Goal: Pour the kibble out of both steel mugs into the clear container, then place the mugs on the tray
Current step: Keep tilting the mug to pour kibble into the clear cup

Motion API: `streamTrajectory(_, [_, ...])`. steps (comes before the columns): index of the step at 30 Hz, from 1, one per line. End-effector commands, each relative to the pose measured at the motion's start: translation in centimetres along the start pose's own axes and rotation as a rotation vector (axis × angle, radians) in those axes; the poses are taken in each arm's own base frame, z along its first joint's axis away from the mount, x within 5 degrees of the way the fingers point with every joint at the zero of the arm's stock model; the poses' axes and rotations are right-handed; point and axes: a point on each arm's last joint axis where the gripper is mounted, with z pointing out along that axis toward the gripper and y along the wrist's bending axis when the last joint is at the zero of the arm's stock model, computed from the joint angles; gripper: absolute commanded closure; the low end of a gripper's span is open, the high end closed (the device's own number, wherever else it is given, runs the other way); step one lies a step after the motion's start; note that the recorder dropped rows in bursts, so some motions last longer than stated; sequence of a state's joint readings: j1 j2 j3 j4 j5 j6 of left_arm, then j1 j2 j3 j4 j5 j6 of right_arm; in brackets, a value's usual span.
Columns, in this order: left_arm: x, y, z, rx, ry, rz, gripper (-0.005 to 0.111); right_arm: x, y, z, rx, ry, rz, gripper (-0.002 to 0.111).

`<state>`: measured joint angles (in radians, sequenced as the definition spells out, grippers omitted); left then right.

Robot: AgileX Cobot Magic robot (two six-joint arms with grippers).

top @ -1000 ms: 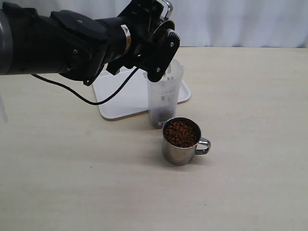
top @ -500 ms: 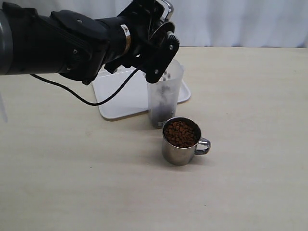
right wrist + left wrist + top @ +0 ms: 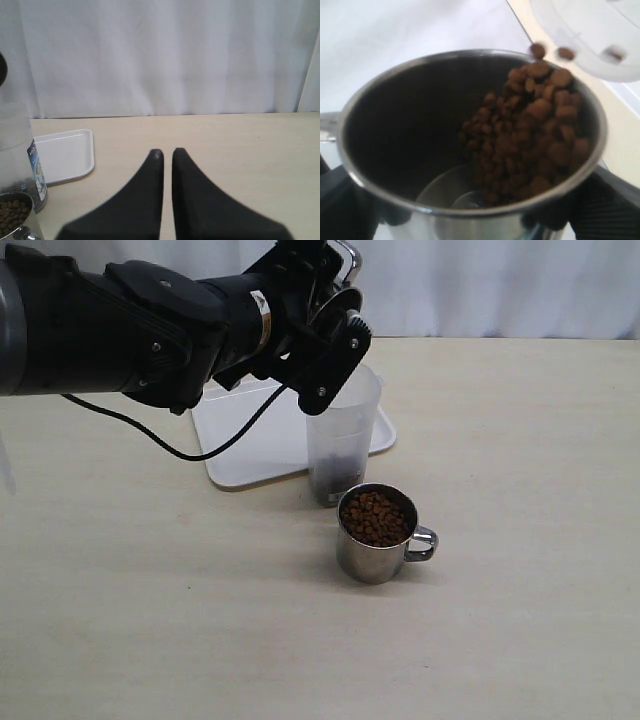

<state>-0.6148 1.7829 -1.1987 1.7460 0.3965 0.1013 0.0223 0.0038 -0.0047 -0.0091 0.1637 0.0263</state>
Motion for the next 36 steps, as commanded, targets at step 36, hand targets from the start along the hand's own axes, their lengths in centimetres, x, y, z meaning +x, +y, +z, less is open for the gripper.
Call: streamTrajectory(36, [-0.7,1.0,-0.7,-0.027,0.022,0.044,0.107,0.1,0.0,0.0,-0.002,-0.001,-0.010,0.103])
